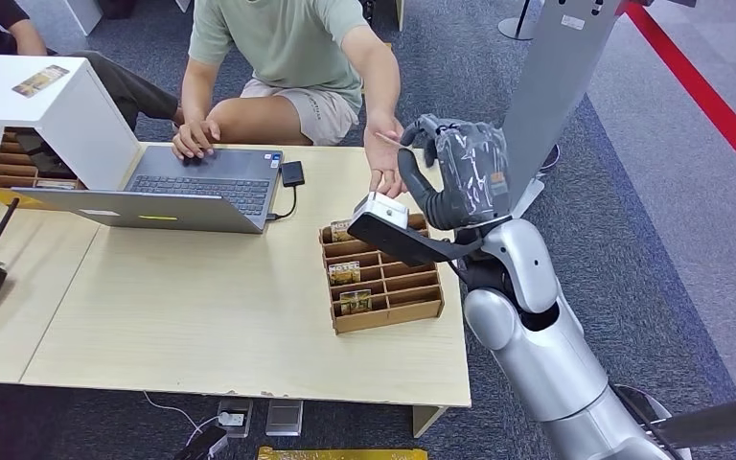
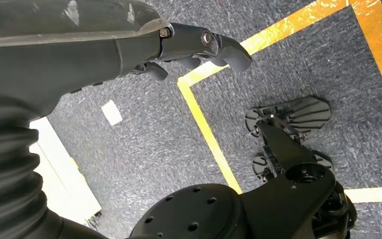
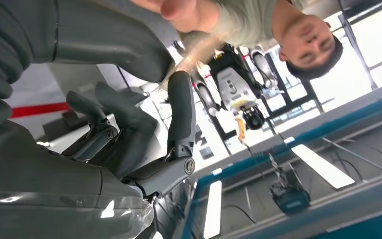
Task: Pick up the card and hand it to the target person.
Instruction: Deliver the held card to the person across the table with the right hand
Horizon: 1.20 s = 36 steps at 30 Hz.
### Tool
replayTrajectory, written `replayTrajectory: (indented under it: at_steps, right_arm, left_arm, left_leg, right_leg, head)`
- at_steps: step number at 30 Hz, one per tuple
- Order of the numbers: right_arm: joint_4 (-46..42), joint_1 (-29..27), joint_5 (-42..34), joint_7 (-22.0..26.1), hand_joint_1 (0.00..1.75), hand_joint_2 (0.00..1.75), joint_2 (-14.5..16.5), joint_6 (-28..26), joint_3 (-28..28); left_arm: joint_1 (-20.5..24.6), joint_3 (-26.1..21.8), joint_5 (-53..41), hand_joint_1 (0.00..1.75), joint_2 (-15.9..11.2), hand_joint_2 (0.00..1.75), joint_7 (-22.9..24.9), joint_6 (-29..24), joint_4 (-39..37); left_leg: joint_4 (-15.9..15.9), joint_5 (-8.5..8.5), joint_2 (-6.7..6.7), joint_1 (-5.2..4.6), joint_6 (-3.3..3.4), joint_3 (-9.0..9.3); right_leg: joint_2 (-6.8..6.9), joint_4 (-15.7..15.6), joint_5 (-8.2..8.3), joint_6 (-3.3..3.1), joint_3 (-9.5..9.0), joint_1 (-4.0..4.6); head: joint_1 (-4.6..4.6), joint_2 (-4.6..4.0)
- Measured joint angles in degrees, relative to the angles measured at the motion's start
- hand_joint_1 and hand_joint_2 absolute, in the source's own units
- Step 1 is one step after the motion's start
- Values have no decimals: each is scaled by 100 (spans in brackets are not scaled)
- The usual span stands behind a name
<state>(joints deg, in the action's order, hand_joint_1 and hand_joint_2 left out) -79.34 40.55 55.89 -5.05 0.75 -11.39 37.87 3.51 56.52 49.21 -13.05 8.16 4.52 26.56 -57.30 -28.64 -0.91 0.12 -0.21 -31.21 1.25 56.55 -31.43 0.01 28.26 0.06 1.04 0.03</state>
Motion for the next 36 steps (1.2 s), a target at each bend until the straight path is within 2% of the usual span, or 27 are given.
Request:
replayTrajectory:
  at_steps: [9, 23, 30, 34, 36]
  right_arm:
    - [-112, 281, 434, 197, 160, 175, 51, -57, 231]
    - [75, 283, 397, 172, 159, 175, 58, -69, 636]
    - [217, 228, 738, -147, 157, 175, 57, 112, 698]
    - [352, 211, 971, -530, 173, 175, 50, 355, 715]
    - [422, 211, 1050, -710, 175, 175, 44, 440, 713]
  left_arm:
    - [2, 3, 111, 0, -13, 175, 80, 69, 47]
    - [38, 16, 189, 0, -51, 175, 58, 315, 22]
    - [50, 20, 192, 0, -62, 175, 73, 334, -18]
    - [55, 20, 192, 0, -65, 175, 112, 357, -43]
    - [57, 21, 192, 0, -66, 175, 122, 377, -61]
  left_leg:
    - [0, 0, 1, 0, 0, 0]
    - [0, 0, 1, 0, 0, -1]
    - [0, 0, 1, 0, 0, -1]
    - [0, 0, 1, 0, 0, -1]
    - [0, 0, 1, 0, 0, -1]
  right_leg:
    - [1, 0, 0, 0, -1, 0]
    - [1, 0, 0, 0, 0, 0]
    - [1, 0, 0, 0, 0, 0]
    - [1, 0, 0, 0, 1, 0]
    - [1, 0, 0, 0, 1, 0]
  head:
    - [0, 0]
    - [0, -1]
    - [1, -1]
    - [0, -1]
    - [0, -1]
